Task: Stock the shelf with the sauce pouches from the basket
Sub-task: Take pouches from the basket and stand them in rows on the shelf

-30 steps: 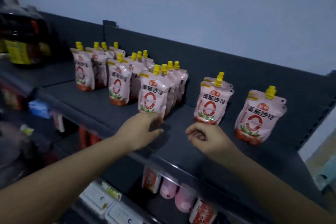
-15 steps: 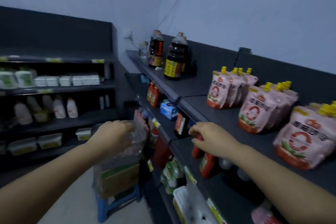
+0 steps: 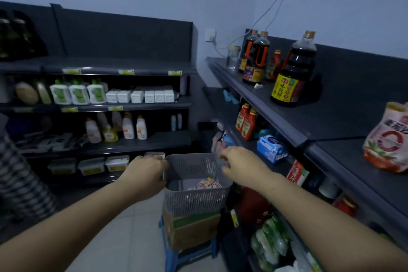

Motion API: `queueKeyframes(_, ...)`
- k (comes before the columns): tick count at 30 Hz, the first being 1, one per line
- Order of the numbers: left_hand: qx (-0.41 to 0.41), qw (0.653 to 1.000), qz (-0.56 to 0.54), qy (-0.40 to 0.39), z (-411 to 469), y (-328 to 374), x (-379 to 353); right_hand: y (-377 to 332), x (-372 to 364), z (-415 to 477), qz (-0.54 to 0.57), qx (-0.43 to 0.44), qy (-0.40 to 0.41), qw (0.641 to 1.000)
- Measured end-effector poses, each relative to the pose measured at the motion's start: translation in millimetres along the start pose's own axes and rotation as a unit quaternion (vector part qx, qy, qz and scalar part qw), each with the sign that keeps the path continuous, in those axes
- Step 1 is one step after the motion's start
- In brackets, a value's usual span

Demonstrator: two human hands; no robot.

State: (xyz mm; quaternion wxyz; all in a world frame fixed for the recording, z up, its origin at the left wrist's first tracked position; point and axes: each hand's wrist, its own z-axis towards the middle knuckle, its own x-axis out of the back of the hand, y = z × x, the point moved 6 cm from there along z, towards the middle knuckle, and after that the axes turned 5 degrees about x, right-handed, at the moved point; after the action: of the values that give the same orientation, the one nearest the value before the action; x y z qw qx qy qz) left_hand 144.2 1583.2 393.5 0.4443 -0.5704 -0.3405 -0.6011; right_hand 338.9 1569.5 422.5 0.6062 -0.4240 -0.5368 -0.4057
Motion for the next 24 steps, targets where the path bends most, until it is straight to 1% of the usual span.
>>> queueKeyframes(4, 0.012, 0.999, 0.001, -0.031, 31, -10, -28, 13, -30, 44, 0.005, -0.005, -0.028, 1.0)
queueKeyframes(10, 0.034, 0.997, 0.002, -0.066, 95, -23, -72, 51, -71, 119, -0.005, 0.012, -0.052, 0.999)
queueKeyframes(15, 0.064, 0.993, -0.006, -0.094, 172, -37, -97, 91, -92, 186, -0.002, 0.034, -0.041, 0.999)
queueKeyframes(17, 0.073, 0.991, -0.004, -0.112, 199, -40, -110, 107, -103, 209, 0.001, 0.029, -0.062, 0.998)
queueKeyframes(22, 0.082, 0.984, -0.025, -0.157, 250, -42, -159, 138, -143, 257, 0.053, 0.039, -0.129, 0.989)
queueKeyframes(24, 0.085, 0.977, -0.022, -0.195, 254, -41, -178, 147, -157, 264, 0.047, 0.027, -0.151, 0.987)
